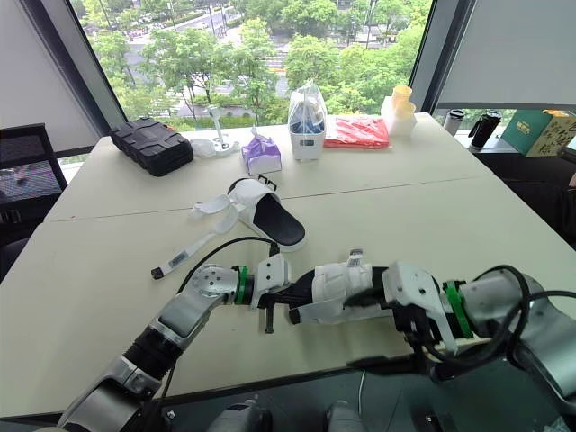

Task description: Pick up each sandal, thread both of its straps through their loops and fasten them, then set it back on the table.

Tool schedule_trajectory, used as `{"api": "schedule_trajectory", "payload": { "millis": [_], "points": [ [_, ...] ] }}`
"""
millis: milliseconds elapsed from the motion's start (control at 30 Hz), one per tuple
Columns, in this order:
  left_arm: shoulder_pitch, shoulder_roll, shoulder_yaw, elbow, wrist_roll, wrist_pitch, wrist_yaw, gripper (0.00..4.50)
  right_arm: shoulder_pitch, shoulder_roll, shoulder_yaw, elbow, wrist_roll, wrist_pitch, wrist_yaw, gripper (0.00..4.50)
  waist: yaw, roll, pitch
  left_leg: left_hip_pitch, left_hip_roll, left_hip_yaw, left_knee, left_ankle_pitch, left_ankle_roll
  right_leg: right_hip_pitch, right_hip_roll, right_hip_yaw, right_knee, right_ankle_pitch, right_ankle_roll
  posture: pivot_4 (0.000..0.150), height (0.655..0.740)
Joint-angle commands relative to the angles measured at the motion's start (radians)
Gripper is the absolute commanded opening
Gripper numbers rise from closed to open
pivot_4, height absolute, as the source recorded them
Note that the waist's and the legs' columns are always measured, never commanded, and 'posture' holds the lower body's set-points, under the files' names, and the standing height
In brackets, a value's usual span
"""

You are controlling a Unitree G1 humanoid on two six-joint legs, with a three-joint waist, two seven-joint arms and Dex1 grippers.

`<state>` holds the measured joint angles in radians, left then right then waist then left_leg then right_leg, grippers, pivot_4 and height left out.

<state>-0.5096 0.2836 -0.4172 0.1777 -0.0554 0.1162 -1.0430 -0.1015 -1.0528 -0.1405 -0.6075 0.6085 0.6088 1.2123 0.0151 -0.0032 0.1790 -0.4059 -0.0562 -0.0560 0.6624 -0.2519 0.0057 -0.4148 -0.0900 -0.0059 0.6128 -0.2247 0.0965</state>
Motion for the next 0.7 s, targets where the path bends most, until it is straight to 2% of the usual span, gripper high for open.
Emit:
{"api": "schedule_trajectory", "payload": {
  "millis": [33,200,467,600,700],
  "points": [
    [0.015,0.011,-0.018,0.021,0.019,0.011,-0.005,0.00,-0.096,0.017,0.018,0.020,0.046,0.050,-0.037,4.46,0.000,0.000,0.000,0.000,0.000,0.000,0.000,0.000,0.000,0.000,0.000,0.000,0.000,0.000,0.000,0.150,0.7400],
    [0.013,0.008,-0.020,0.022,0.022,0.008,-0.003,0.00,-0.232,0.005,0.166,0.097,-0.038,0.050,-0.008,4.46,0.000,0.000,0.000,-0.001,0.000,-0.001,0.000,0.000,0.000,0.000,0.000,0.000,0.000,0.000,0.000,0.150,0.7400],
    [0.015,0.006,-0.019,0.017,0.022,0.012,0.004,0.00,-0.331,-0.029,0.394,0.115,-0.235,-0.060,0.108,4.46,0.000,0.000,0.000,-0.002,0.000,-0.001,0.000,0.000,0.000,-0.002,0.000,-0.001,0.000,0.000,0.000,0.150,0.7400],
    [0.019,0.005,-0.019,0.011,0.022,0.015,0.008,0.00,-0.353,-0.036,0.439,0.105,-0.289,-0.096,0.146,4.46,0.000,0.000,0.000,-0.002,0.000,-0.001,0.000,0.000,0.000,-0.002,0.000,-0.001,0.000,0.000,0.000,0.150,0.7400],
    [0.023,0.005,-0.019,0.006,0.022,0.018,0.010,0.00,-0.313,-0.084,0.431,0.079,-0.321,-0.165,0.191,4.46,0.002,0.000,0.000,-0.002,0.000,-0.001,0.000,0.000,0.000,-0.002,0.000,-0.001,0.000,0.000,0.000,0.150,0.7400]
  ]
}}
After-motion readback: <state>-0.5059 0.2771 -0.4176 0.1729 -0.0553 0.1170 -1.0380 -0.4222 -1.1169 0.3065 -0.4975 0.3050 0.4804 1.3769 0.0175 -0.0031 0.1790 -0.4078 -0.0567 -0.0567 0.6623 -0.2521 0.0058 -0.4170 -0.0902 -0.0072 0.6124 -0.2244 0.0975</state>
